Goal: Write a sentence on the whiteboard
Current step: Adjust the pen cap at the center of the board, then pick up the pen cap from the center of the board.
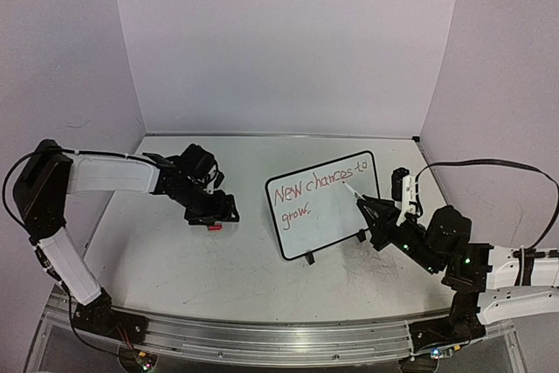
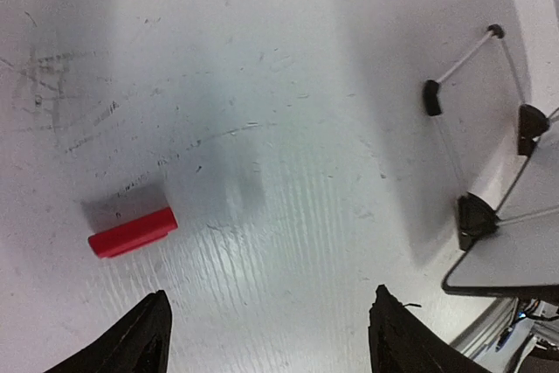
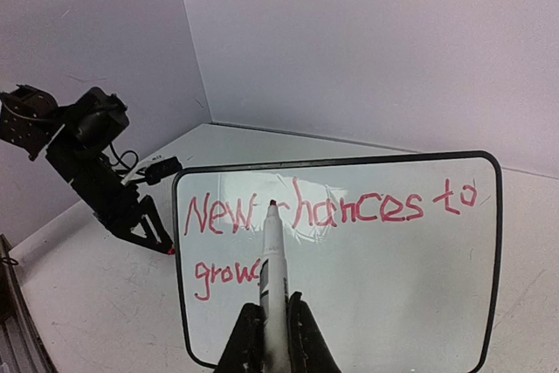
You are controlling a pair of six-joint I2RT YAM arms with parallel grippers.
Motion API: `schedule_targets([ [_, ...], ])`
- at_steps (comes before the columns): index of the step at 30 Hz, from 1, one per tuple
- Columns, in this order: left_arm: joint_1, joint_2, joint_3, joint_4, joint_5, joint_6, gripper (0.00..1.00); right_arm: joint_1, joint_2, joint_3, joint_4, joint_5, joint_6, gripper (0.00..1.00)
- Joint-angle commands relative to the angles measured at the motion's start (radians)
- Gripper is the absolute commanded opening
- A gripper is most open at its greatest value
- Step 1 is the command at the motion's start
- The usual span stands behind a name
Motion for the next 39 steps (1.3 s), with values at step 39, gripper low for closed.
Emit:
schedule_targets([
  [39, 0.16, 0.034, -0.04, -0.019, 0.144, 0.505, 0.57, 0.0, 0.027, -0.005, 0.046, -0.029, 0.002, 0.0],
])
